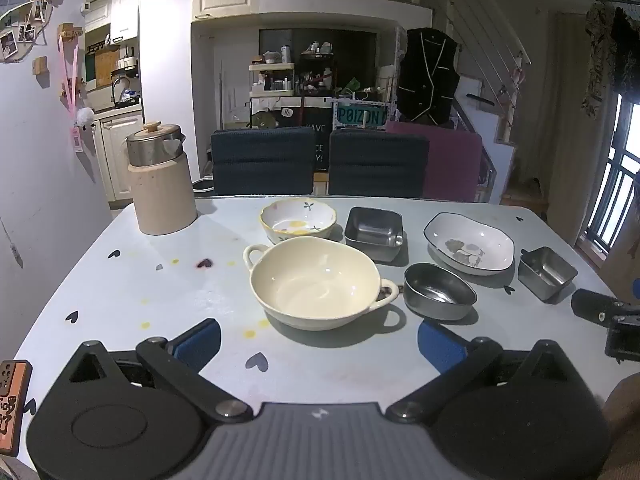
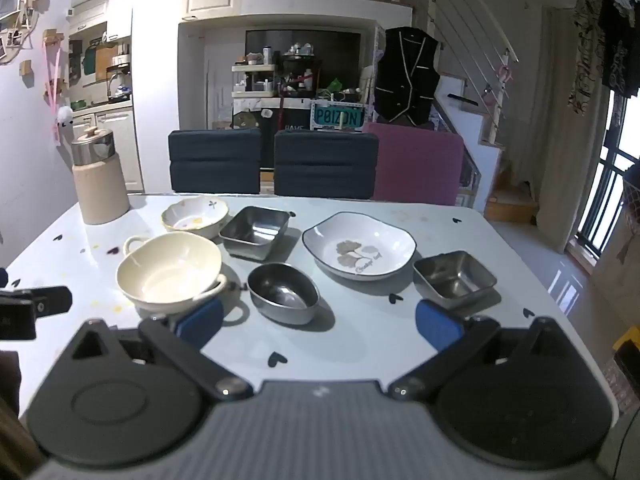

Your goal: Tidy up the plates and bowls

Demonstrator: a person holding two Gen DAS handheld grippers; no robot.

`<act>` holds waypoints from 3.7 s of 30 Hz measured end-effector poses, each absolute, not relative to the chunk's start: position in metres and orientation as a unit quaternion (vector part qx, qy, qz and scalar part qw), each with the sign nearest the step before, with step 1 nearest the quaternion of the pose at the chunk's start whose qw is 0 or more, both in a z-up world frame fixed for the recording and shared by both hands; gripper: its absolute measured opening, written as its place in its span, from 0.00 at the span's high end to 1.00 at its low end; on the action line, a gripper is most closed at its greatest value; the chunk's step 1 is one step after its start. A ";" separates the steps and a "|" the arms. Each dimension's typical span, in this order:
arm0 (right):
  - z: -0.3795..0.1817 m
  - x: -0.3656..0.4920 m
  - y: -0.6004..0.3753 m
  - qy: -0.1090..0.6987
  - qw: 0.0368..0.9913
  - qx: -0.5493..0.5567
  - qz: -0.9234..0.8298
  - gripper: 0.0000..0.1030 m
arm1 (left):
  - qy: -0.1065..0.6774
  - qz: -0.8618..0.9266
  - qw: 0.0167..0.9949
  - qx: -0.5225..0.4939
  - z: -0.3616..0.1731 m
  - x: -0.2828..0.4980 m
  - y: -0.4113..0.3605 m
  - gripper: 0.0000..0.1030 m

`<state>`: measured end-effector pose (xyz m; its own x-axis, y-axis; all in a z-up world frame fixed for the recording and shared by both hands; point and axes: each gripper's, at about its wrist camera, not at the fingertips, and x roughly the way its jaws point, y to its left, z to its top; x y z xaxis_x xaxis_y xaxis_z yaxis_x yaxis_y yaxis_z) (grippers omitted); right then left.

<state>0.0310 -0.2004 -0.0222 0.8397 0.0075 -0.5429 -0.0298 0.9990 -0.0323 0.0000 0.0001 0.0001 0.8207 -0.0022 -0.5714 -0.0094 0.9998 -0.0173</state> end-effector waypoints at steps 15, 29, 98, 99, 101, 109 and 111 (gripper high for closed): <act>-0.022 0.031 -0.201 0.283 0.959 -0.020 0.010 0.00 | 0.301 0.003 0.953 -0.009 0.000 0.000 0.000 0.00; -0.022 0.031 -0.201 0.284 0.958 -0.021 0.009 0.00 | 0.302 0.002 0.953 -0.010 -0.005 0.000 -0.003 0.00; -0.021 0.030 -0.201 0.289 0.957 -0.021 0.005 0.00 | 0.307 0.005 0.952 -0.005 -0.010 0.001 -0.010 0.00; -0.022 0.030 -0.201 0.289 0.957 -0.020 0.003 0.00 | 0.307 0.007 0.952 -0.005 -0.009 0.001 -0.010 0.00; -0.021 0.030 -0.199 0.290 0.957 -0.019 0.001 0.00 | 0.307 0.009 0.952 -0.005 -0.008 0.001 -0.008 0.00; -0.023 0.037 -0.206 0.297 0.955 -0.001 -0.017 0.00 | 0.300 0.014 0.954 -0.006 0.001 0.014 -0.007 0.00; -0.022 0.043 -0.209 0.301 0.953 0.007 -0.021 0.00 | 0.298 0.004 0.955 -0.006 0.005 0.023 -0.009 0.00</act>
